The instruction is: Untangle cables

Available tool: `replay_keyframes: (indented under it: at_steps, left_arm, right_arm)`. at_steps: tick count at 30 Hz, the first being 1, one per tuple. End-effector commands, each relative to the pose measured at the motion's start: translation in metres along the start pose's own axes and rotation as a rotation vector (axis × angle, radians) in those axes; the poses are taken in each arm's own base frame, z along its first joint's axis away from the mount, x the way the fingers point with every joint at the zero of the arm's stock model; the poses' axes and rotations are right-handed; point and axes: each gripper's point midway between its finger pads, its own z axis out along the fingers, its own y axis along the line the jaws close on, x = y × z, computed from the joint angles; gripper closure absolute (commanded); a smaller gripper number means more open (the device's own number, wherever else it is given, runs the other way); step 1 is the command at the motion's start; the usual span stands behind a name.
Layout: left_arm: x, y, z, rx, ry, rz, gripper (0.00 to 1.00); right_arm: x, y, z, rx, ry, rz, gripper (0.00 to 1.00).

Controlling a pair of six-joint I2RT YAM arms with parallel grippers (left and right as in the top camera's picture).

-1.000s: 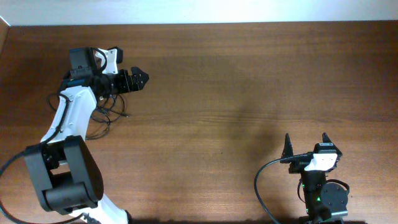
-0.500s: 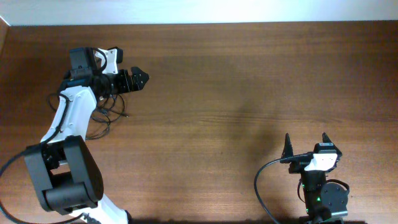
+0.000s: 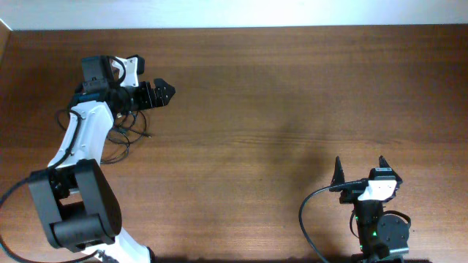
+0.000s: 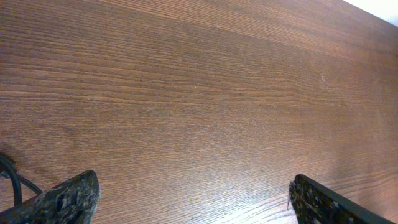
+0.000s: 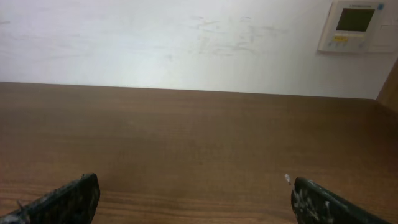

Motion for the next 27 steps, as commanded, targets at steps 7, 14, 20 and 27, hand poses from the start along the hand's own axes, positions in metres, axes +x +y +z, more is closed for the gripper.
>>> replay_keyframes:
  at_steps: [7,14,20,27]
  left_arm:
    - [-0.007,-0.006,-0.011,0.007,-0.028,0.032,0.01]
    - [-0.007,-0.006,-0.011,0.008,-0.028,0.032,0.01]
    - [-0.006,-0.006,-0.010,0.008,-0.026,0.032,0.01]
    - [-0.021,-0.022,-0.033,0.005,-0.086,0.073,0.01]
  right_arm:
    - [0.002,-0.005,0.000,0.028,0.002,0.012,0.02]
    - [0.002,-0.005,0.000,0.028,0.002,0.012,0.02]
    - [0.002,-0.005,0.000,0.028,0.002,0.012,0.02]
    - [0.002,-0.005,0.000,0.028,0.002,0.012,0.02]
